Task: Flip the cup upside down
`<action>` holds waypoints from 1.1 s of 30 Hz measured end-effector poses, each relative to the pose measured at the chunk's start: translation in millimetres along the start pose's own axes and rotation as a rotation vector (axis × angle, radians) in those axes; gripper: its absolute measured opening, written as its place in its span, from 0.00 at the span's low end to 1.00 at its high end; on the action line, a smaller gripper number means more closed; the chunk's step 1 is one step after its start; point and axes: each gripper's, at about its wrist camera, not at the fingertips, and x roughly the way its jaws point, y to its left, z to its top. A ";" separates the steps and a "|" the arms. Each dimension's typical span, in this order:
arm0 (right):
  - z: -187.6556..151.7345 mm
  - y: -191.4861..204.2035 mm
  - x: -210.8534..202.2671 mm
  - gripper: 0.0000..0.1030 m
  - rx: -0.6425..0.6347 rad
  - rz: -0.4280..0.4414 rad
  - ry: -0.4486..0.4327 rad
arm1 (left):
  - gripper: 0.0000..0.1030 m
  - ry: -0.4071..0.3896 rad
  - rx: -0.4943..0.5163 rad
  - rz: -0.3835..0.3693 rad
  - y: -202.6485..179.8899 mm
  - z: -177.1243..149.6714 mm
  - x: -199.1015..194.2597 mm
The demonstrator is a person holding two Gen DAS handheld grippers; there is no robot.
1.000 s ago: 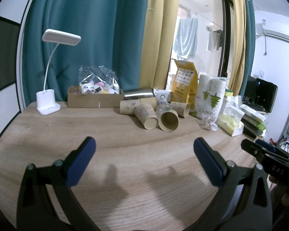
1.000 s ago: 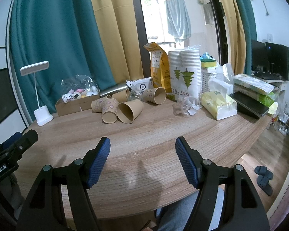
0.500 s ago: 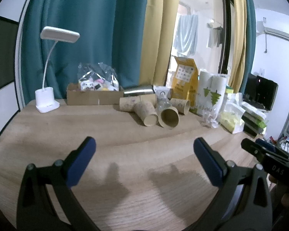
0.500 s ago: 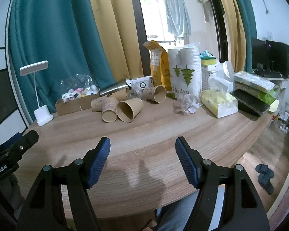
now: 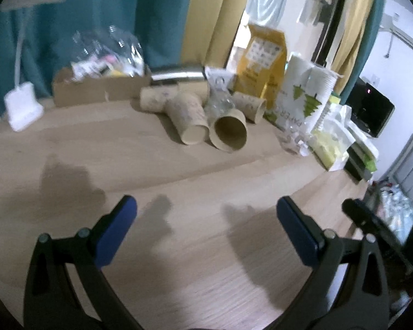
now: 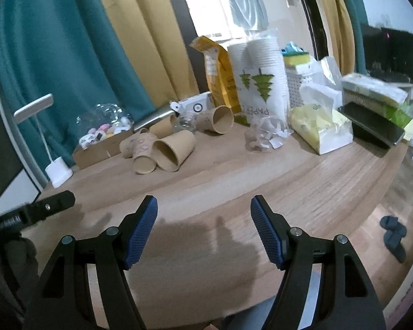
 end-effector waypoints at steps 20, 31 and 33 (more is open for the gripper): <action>95.9 -84.7 85.5 0.71 0.234 -0.027 0.054 | 0.99 0.157 0.063 0.029 -115.1 164.4 132.5; 121.4 -118.9 101.6 0.71 0.256 -0.230 -0.053 | 0.99 0.272 -0.062 0.108 -127.2 200.4 251.3; 119.7 -125.4 103.4 0.71 0.263 -0.249 -0.053 | 0.99 0.276 -0.070 0.133 -127.8 203.2 266.1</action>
